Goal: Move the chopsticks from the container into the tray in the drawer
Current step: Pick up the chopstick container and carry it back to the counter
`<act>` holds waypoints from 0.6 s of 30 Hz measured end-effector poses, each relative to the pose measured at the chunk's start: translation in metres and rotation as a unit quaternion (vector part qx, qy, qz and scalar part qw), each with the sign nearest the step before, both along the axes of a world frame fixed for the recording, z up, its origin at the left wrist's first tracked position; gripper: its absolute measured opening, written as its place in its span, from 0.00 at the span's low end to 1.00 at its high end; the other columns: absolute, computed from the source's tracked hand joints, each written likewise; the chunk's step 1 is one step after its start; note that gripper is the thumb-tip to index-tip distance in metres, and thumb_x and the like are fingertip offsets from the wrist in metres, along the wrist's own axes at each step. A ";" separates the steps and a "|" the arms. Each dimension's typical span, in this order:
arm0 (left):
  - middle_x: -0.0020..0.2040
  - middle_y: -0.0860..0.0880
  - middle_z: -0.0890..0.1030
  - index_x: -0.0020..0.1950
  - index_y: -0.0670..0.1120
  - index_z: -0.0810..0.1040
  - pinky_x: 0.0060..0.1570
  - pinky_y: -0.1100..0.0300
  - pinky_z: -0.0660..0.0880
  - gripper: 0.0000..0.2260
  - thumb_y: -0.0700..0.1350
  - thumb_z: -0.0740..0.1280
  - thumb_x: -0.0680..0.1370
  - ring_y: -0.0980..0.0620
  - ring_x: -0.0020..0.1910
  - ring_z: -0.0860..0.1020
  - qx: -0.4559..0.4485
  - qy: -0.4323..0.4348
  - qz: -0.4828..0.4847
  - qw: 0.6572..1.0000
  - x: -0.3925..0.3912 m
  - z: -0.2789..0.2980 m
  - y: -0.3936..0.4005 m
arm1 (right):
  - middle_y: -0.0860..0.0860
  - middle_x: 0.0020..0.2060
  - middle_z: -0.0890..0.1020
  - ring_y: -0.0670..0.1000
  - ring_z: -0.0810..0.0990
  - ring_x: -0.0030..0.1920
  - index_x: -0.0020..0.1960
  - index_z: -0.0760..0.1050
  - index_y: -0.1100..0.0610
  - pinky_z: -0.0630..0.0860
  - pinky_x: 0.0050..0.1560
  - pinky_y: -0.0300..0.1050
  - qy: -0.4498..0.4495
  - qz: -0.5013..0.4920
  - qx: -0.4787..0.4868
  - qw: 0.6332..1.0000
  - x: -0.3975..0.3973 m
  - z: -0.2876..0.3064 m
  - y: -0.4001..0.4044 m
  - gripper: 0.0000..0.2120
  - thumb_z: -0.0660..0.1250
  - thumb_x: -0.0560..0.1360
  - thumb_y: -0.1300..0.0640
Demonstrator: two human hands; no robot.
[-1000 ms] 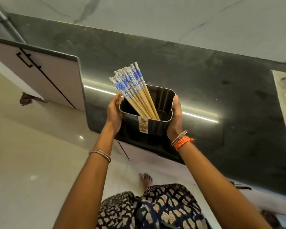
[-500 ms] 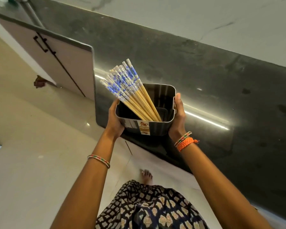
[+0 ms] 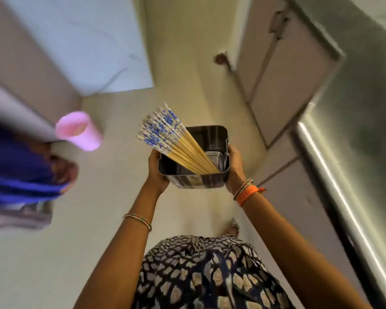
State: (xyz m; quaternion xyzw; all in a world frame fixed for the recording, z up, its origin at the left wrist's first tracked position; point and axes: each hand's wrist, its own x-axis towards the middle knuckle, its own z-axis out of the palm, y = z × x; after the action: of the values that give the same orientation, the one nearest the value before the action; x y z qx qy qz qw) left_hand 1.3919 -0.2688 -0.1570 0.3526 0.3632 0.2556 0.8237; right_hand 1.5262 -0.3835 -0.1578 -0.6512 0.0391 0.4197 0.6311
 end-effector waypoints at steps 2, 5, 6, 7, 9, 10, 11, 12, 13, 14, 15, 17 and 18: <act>0.38 0.52 0.86 0.46 0.50 0.81 0.35 0.62 0.80 0.20 0.55 0.51 0.79 0.54 0.38 0.84 -0.023 0.014 0.091 0.995 -0.065 -0.013 0.011 | 0.61 0.47 0.79 0.59 0.76 0.46 0.59 0.75 0.63 0.73 0.51 0.52 0.038 0.104 0.013 0.994 -0.045 -0.009 0.039 0.26 0.52 0.78 0.44; 0.38 0.51 0.86 0.40 0.51 0.84 0.38 0.60 0.80 0.23 0.55 0.51 0.79 0.53 0.38 0.84 -0.042 0.009 0.216 0.975 -0.152 -0.024 0.018 | 0.64 0.51 0.77 0.60 0.75 0.51 0.62 0.75 0.64 0.72 0.61 0.58 0.097 0.232 0.018 0.968 -0.119 -0.020 0.090 0.29 0.51 0.77 0.43; 0.37 0.51 0.86 0.39 0.51 0.84 0.39 0.58 0.78 0.24 0.55 0.50 0.79 0.53 0.39 0.83 -0.046 0.016 0.258 0.965 -0.182 -0.029 0.019 | 0.63 0.50 0.78 0.60 0.76 0.50 0.60 0.77 0.63 0.72 0.61 0.58 0.105 0.278 0.013 0.955 -0.146 -0.023 0.104 0.29 0.51 0.77 0.42; 0.37 0.52 0.86 0.38 0.51 0.84 0.41 0.57 0.77 0.25 0.56 0.50 0.79 0.52 0.40 0.83 -0.049 0.030 0.305 0.951 -0.209 -0.032 0.017 | 0.62 0.48 0.78 0.60 0.77 0.48 0.55 0.79 0.61 0.73 0.58 0.55 0.115 0.321 0.009 0.940 -0.173 -0.025 0.117 0.27 0.51 0.77 0.42; 0.36 0.51 0.86 0.39 0.50 0.83 0.42 0.56 0.75 0.24 0.57 0.51 0.79 0.51 0.41 0.81 -0.062 0.045 0.392 0.917 -0.261 -0.038 0.012 | 0.59 0.45 0.79 0.59 0.77 0.44 0.50 0.79 0.59 0.74 0.51 0.51 0.141 0.401 0.006 0.905 -0.225 -0.030 0.140 0.24 0.51 0.77 0.42; 0.36 0.50 0.86 0.39 0.49 0.82 0.43 0.55 0.75 0.23 0.57 0.51 0.79 0.50 0.42 0.81 -0.069 0.044 0.424 0.902 -0.279 -0.041 0.009 | 0.59 0.44 0.79 0.58 0.77 0.44 0.50 0.79 0.58 0.74 0.50 0.49 0.156 0.429 0.007 0.890 -0.244 -0.033 0.148 0.24 0.52 0.77 0.43; 0.37 0.50 0.86 0.41 0.48 0.82 0.44 0.55 0.75 0.23 0.57 0.51 0.79 0.50 0.42 0.81 -0.077 0.037 0.463 0.882 -0.301 -0.045 0.004 | 0.58 0.43 0.80 0.58 0.77 0.44 0.51 0.79 0.59 0.74 0.49 0.49 0.167 0.461 0.002 0.872 -0.269 -0.035 0.157 0.23 0.52 0.76 0.43; 0.37 0.50 0.86 0.42 0.48 0.81 0.45 0.54 0.75 0.22 0.56 0.51 0.79 0.49 0.44 0.81 -0.083 0.033 0.499 0.862 -0.321 -0.048 -0.001 | 0.58 0.42 0.81 0.58 0.78 0.43 0.51 0.79 0.59 0.75 0.49 0.48 0.176 0.489 -0.007 0.854 -0.293 -0.038 0.166 0.23 0.53 0.76 0.44; 0.38 0.50 0.86 0.44 0.47 0.80 0.45 0.54 0.75 0.21 0.56 0.51 0.79 0.49 0.44 0.81 -0.087 0.031 0.530 0.843 -0.339 -0.050 -0.005 | 0.57 0.40 0.83 0.58 0.79 0.43 0.51 0.79 0.59 0.75 0.50 0.48 0.185 0.516 -0.014 0.836 -0.317 -0.039 0.175 0.22 0.53 0.76 0.45; 0.38 0.50 0.86 0.45 0.47 0.79 0.44 0.54 0.75 0.21 0.56 0.51 0.79 0.49 0.43 0.81 -0.088 0.028 0.559 0.824 -0.355 -0.051 -0.008 | 0.57 0.38 0.84 0.58 0.79 0.43 0.50 0.79 0.59 0.75 0.49 0.48 0.190 0.539 -0.023 0.820 -0.340 -0.042 0.184 0.22 0.54 0.75 0.45; 0.38 0.51 0.86 0.45 0.47 0.79 0.43 0.54 0.76 0.20 0.56 0.51 0.79 0.50 0.42 0.82 -0.087 0.026 0.581 0.809 -0.367 -0.052 -0.010 | 0.57 0.38 0.84 0.58 0.79 0.43 0.52 0.79 0.60 0.76 0.49 0.48 0.194 0.557 -0.030 0.807 -0.357 -0.044 0.191 0.22 0.54 0.75 0.45; 0.38 0.51 0.86 0.46 0.47 0.78 0.43 0.55 0.76 0.19 0.55 0.51 0.79 0.51 0.42 0.82 -0.089 0.029 0.626 0.774 -0.394 -0.055 -0.010 | 0.59 0.44 0.82 0.59 0.78 0.45 0.60 0.77 0.61 0.75 0.53 0.50 0.189 0.604 -0.058 0.772 -0.397 -0.047 0.208 0.25 0.56 0.74 0.45; 0.38 0.51 0.86 0.46 0.47 0.78 0.42 0.55 0.76 0.19 0.55 0.51 0.79 0.51 0.42 0.82 -0.089 0.037 0.646 0.757 -0.407 -0.055 -0.007 | 0.60 0.47 0.80 0.60 0.78 0.46 0.64 0.75 0.62 0.74 0.55 0.52 0.181 0.628 -0.069 0.753 -0.416 -0.048 0.217 0.27 0.57 0.73 0.45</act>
State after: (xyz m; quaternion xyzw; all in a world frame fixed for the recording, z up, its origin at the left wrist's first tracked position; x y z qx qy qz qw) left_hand 0.9851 -0.2759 -0.2117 -0.0314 0.5560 0.6802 0.4766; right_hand 1.1098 -0.1667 -0.2058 -0.4828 -0.2361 0.8281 0.1594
